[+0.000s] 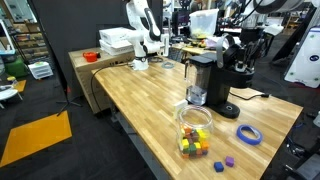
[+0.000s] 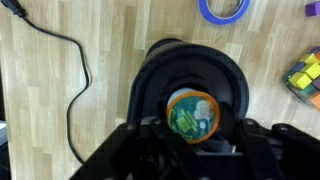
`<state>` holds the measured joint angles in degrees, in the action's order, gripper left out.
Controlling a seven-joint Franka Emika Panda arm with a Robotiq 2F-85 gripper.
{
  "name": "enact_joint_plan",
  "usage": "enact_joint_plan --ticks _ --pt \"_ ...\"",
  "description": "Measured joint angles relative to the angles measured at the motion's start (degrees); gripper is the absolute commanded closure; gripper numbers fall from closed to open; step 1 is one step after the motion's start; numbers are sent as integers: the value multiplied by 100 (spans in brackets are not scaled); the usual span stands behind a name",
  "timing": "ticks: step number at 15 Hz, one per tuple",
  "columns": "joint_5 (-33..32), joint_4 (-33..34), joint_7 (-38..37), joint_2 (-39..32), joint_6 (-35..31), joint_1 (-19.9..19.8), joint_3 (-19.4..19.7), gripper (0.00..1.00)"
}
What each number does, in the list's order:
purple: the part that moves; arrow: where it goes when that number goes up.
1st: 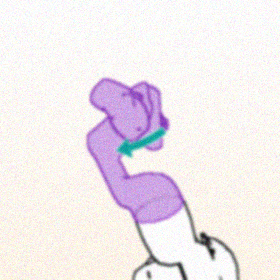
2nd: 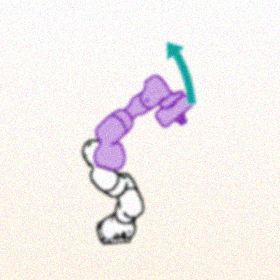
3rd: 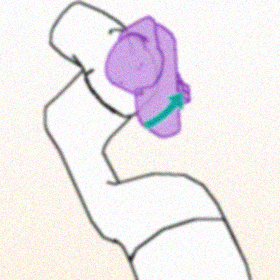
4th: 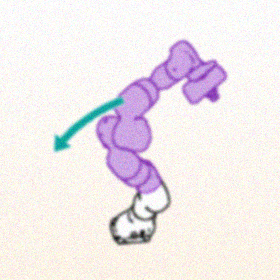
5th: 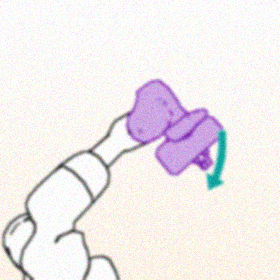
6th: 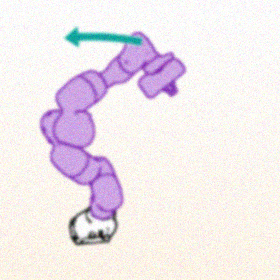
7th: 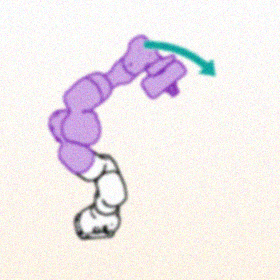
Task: Remove the coffee pod from the coffee maker
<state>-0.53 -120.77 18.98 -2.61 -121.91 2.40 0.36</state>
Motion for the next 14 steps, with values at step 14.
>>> enact_joint_plan --ticks 14 --pt "-36 -254 6 1032 145 47 -62 72"
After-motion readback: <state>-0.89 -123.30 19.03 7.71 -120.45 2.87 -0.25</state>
